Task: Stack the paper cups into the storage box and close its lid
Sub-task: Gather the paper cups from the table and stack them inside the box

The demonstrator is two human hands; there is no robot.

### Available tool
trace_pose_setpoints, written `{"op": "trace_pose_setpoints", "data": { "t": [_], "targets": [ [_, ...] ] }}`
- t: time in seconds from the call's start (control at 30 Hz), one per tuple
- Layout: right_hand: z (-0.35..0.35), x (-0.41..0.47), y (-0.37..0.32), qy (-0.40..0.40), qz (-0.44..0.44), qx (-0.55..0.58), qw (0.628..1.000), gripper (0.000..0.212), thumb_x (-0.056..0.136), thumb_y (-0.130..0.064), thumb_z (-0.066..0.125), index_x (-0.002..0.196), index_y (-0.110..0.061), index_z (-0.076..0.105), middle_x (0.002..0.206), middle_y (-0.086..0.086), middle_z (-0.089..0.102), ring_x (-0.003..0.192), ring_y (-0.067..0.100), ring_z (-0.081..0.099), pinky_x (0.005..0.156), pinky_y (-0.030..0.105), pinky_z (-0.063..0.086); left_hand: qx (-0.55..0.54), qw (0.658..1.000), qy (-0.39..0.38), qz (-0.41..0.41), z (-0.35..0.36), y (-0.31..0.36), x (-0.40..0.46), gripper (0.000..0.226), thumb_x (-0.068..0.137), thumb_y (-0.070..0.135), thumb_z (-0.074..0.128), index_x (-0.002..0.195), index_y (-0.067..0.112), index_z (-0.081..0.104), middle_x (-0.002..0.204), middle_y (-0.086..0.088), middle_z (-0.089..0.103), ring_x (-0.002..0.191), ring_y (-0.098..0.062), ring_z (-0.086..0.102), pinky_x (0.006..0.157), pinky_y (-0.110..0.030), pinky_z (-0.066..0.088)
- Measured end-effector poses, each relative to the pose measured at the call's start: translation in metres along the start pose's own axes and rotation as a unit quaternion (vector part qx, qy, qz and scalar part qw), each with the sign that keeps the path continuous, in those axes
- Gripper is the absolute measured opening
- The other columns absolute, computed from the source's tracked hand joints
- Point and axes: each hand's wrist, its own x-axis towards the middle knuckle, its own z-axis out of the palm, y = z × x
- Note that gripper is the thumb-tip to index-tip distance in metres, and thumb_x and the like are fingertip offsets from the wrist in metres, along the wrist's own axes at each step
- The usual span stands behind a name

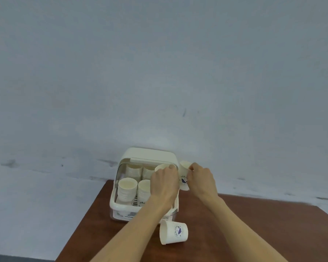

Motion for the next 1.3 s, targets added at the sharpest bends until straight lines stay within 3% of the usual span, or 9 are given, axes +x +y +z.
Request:
{"op": "trace_pose_setpoints", "data": {
  "t": [0.2, 0.33, 0.53, 0.7, 0.97, 1.13, 1.23, 1.3],
  "targets": [
    [0.009, -0.021, -0.030, 0.016, -0.011, 0.033, 0.999, 0.023, 0.089, -0.012, 0.040, 0.099, -0.012, 0.062, 0.088, 0.012, 0.068, 0.076, 0.032, 0.054, 0.060, 0.033, 0.040, 0.019, 1.000, -0.011, 0.004, -0.015, -0.049, -0.020, 0.022, 0.093, 0.007, 0.039, 0.104, 0.013, 0.057, 0.099, -0.006, 0.068, 0.091, -0.026, 0.064, 0.063, -0.032, 0.036],
    [0.031, -0.032, -0.054, 0.004, -0.046, 0.060, 0.997, 0.020, 0.093, -0.018, 0.042, 0.097, -0.015, 0.061, 0.082, 0.005, 0.066, 0.073, 0.026, 0.058, 0.064, 0.040, 0.049, 0.035, 0.999, -0.016, -0.014, -0.021, -0.090, -0.027, 0.023, 0.093, 0.008, 0.039, 0.105, 0.013, 0.058, 0.098, -0.005, 0.069, 0.086, -0.025, 0.065, 0.062, -0.031, 0.041],
    [0.058, -0.021, -0.090, 0.011, -0.065, 0.034, 0.997, 0.020, 0.096, -0.018, 0.041, 0.097, -0.015, 0.060, 0.083, 0.002, 0.064, 0.073, 0.021, 0.058, 0.061, 0.037, 0.049, 0.072, 0.997, -0.007, -0.033, -0.032, -0.134, -0.016, 0.022, 0.095, 0.008, 0.035, 0.105, 0.014, 0.054, 0.097, -0.004, 0.067, 0.082, -0.023, 0.064, 0.058, -0.029, 0.034],
    [0.090, -0.018, -0.092, -0.057, -0.058, -0.050, 0.995, 0.020, 0.091, -0.008, 0.038, 0.097, -0.013, 0.056, 0.082, 0.005, 0.062, 0.071, 0.026, 0.057, 0.058, 0.036, 0.043, 0.063, 0.997, -0.011, -0.040, -0.024, -0.152, -0.012, 0.023, 0.096, 0.008, 0.034, 0.106, 0.015, 0.053, 0.097, -0.004, 0.067, 0.082, -0.024, 0.064, 0.058, -0.030, 0.034],
    [0.121, -0.028, -0.078, -0.112, -0.009, -0.063, 0.992, 0.022, 0.087, -0.005, 0.040, 0.081, -0.013, 0.059, 0.080, 0.002, 0.059, 0.069, 0.024, 0.056, 0.055, 0.029, 0.036, 0.068, 0.997, -0.015, -0.024, -0.011, -0.159, -0.011, 0.023, 0.097, 0.009, 0.035, 0.108, 0.016, 0.053, 0.100, -0.001, 0.065, 0.084, -0.021, 0.063, 0.059, -0.027, 0.034],
    [0.129, -0.034, -0.077, -0.132, -0.019, -0.070, 0.989, 0.021, 0.085, 0.001, 0.041, 0.073, -0.015, 0.048, 0.087, 0.005, 0.053, 0.075, 0.021, 0.049, 0.056, 0.030, 0.034, 0.063, 0.997, -0.034, -0.016, 0.001, -0.155, -0.010, 0.023, 0.098, 0.012, 0.036, 0.111, 0.018, 0.054, 0.103, 0.000, 0.064, 0.086, -0.020, 0.063, 0.059, -0.027, 0.034],
    [0.133, -0.037, -0.079, -0.136, -0.042, -0.082, 0.986, 0.021, 0.089, 0.002, 0.043, 0.098, -0.007, 0.060, 0.107, 0.010, 0.059, 0.093, 0.022, 0.054, 0.066, 0.031, 0.037, 0.055, 0.998, -0.024, -0.012, 0.006, -0.150, -0.009, 0.026, 0.097, 0.011, 0.035, 0.113, 0.018, 0.054, 0.103, 0.000, 0.063, 0.087, -0.020, 0.063, 0.060, -0.026, 0.035],
    [0.137, -0.038, -0.079, -0.138, -0.052, -0.086, 0.985, 0.026, 0.091, -0.001, 0.044, 0.112, -0.007, 0.057, 0.118, 0.010, 0.057, 0.107, 0.025, 0.054, 0.077, 0.035, 0.043, 0.051, 0.998, -0.021, -0.012, 0.006, -0.146, -0.011, 0.026, 0.098, 0.012, 0.036, 0.115, 0.019, 0.054, 0.105, 0.001, 0.063, 0.087, -0.018, 0.063, 0.060, -0.024, 0.035]
  ]
}}
